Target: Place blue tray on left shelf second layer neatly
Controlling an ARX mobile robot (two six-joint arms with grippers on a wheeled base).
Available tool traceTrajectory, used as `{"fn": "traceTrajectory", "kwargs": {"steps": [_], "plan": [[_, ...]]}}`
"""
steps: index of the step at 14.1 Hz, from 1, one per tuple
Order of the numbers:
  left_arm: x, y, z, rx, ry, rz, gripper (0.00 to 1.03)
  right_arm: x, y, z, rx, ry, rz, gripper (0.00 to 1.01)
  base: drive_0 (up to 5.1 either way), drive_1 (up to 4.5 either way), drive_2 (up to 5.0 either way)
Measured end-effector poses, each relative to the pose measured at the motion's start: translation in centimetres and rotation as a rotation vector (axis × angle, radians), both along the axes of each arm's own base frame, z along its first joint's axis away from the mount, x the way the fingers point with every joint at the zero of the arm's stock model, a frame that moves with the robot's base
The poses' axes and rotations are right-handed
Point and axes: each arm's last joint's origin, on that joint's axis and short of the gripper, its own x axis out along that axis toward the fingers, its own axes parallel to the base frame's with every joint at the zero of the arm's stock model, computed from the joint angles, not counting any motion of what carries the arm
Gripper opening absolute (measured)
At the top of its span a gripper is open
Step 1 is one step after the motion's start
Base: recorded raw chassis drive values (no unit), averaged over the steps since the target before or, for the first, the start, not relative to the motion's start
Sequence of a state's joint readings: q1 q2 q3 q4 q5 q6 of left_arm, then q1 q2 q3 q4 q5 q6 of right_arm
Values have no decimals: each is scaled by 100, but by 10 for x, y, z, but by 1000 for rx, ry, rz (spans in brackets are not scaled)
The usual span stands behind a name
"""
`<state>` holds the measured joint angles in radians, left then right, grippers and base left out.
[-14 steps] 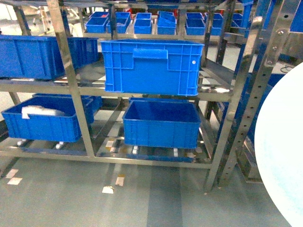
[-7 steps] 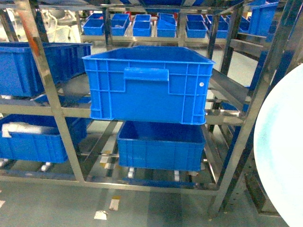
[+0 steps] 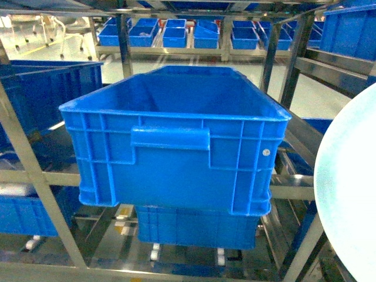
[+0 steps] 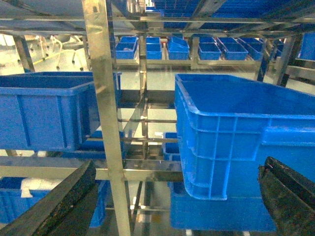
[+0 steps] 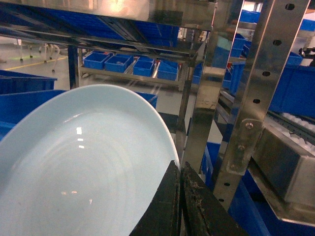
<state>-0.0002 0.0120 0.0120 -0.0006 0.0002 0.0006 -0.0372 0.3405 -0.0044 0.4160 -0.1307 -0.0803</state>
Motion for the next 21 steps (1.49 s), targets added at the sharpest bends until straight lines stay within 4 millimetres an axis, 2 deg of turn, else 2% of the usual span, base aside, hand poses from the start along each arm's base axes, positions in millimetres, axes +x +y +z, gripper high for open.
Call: {"fn": "traceTrajectory", "kwargs": {"steps": [2,21], "plan": [[0,0,0,0,3,1,98,0,0,0,0,-2,0,2,6,440,-427],[0,0,0,0,3,1,98,0,0,0,0,0,0,2,0,0,0]]}}
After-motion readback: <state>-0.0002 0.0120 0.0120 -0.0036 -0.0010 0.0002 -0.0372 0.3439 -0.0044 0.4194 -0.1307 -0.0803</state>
